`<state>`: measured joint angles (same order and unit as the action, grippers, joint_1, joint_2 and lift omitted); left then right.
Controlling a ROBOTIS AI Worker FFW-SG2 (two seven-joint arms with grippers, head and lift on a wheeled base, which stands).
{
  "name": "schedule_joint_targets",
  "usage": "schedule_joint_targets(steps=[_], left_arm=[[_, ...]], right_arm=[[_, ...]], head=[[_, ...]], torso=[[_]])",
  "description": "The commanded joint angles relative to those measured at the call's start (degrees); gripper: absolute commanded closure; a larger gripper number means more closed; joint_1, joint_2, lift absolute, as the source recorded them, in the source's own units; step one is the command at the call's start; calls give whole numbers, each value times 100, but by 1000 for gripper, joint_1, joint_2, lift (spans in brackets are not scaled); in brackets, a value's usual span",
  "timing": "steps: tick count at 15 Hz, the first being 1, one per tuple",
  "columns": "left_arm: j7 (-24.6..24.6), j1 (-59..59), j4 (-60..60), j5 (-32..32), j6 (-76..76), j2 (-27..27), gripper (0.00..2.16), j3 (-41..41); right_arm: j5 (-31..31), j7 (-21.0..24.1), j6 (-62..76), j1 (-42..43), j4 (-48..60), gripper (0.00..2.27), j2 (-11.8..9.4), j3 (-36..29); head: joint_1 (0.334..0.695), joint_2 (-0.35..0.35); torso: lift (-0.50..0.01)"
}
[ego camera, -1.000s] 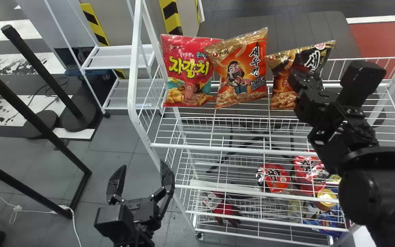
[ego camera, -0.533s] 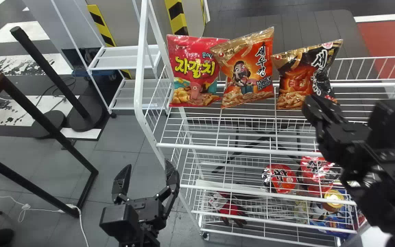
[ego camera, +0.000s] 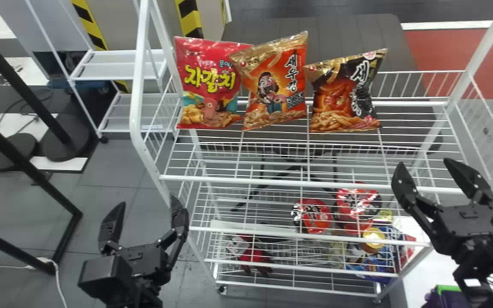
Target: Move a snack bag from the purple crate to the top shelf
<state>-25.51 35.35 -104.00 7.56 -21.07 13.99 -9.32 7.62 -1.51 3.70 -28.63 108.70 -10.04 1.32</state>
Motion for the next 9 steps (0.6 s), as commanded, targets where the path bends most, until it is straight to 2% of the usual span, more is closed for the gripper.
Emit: schedule_joint_targets(steps=[1, 5, 8, 9], left_arm=[[3, 16, -6, -17, 11, -19, 124, -9], [-6, 51, -23, -114, 47, -54, 124, -114], [-6, 51, -32, -158, 82, -54, 124, -149], [-6, 78, -41, -176, 82, -54, 124, -149]], right_arm=[[-120, -34, 601, -231, -165, 110, 37, -167], [-120, -245, 1515, -451, -437, 110, 275, -264], [-120, -227, 1304, -451, -437, 100, 327, -123], [-120, -219, 759, -451, -305, 103, 336, -97]], head=[[695, 58], [695, 29], [695, 19], [695, 22]], torso=[[0], [0], [0], [0]])
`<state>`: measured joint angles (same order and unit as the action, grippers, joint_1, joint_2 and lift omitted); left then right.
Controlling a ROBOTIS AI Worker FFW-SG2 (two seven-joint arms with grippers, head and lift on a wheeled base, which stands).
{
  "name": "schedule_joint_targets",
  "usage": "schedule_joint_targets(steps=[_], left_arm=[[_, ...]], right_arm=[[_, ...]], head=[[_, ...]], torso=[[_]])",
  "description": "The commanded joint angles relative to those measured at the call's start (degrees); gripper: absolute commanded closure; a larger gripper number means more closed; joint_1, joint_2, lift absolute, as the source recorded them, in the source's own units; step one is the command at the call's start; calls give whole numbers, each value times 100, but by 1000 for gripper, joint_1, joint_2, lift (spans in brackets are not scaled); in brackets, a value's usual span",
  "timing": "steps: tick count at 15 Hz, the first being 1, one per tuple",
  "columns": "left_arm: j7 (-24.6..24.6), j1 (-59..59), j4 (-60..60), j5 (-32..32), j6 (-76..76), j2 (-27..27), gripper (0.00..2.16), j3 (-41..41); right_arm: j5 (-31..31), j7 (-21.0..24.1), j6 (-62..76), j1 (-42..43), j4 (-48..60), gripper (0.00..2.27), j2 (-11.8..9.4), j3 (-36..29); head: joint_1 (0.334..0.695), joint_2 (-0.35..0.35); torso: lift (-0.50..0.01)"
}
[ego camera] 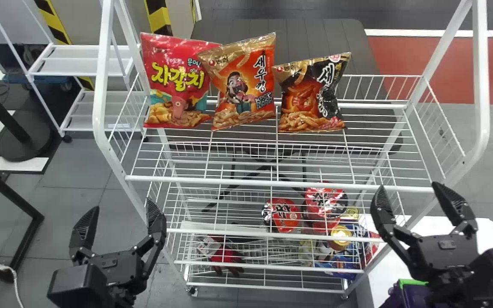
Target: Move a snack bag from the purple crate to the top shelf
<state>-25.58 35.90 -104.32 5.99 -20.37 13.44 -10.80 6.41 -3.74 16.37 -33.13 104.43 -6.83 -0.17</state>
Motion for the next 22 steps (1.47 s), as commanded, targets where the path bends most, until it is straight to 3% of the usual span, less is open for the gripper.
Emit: schedule_joint_targets(steps=[1, 22], left_arm=[[0, 31, -10, -28, 12, 1, 124, -10], [-9, 49, -45, -89, 47, 1, 124, -28]], right_arm=[[1, 49, -895, 8, 236, 103, 24, 79], [-8, 31, -1036, -27, 421, 107, 15, 343]], head=[[695, 26], [695, 78]], torso=[[0], [0]])
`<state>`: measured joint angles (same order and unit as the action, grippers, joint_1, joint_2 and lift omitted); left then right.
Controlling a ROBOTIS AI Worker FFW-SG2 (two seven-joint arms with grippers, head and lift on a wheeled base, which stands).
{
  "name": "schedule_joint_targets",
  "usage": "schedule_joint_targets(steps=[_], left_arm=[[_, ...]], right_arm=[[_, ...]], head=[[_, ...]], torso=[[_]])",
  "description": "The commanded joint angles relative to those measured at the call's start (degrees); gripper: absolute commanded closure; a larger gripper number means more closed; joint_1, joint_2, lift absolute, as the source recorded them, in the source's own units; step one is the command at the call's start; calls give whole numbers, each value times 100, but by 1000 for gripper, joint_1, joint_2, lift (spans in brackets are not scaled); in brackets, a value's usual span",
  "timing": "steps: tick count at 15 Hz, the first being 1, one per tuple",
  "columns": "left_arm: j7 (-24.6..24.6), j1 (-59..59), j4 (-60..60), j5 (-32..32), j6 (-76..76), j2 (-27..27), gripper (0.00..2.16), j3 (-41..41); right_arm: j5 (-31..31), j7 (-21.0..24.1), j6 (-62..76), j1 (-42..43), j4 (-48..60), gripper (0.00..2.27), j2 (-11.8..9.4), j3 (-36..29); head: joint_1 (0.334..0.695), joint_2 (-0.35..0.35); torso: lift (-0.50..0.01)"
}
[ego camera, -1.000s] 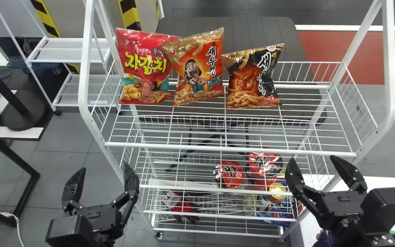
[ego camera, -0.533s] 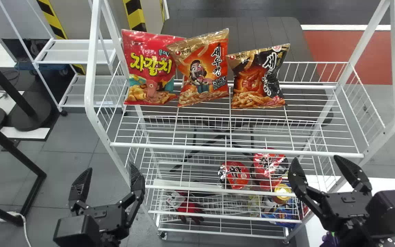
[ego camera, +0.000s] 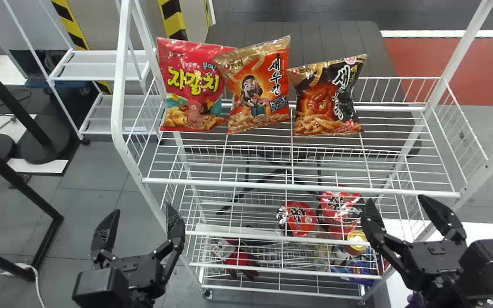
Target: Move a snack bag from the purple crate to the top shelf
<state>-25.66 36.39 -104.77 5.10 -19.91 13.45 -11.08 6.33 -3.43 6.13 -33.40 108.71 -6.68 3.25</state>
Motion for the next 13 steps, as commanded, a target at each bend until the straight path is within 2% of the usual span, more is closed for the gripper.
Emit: schedule_joint_targets(steps=[1, 13], left_arm=[[0, 0, 0, 0, 1, 0, 124, 0], [0, -9, -8, 9, 107, 0, 124, 27]], right_arm=[[0, 0, 6, 0, -8, 107, 0, 9], [-9, 0, -11, 9, -25, 107, 0, 45]], head=[[695, 78], [695, 85]], torso=[[0], [0]])
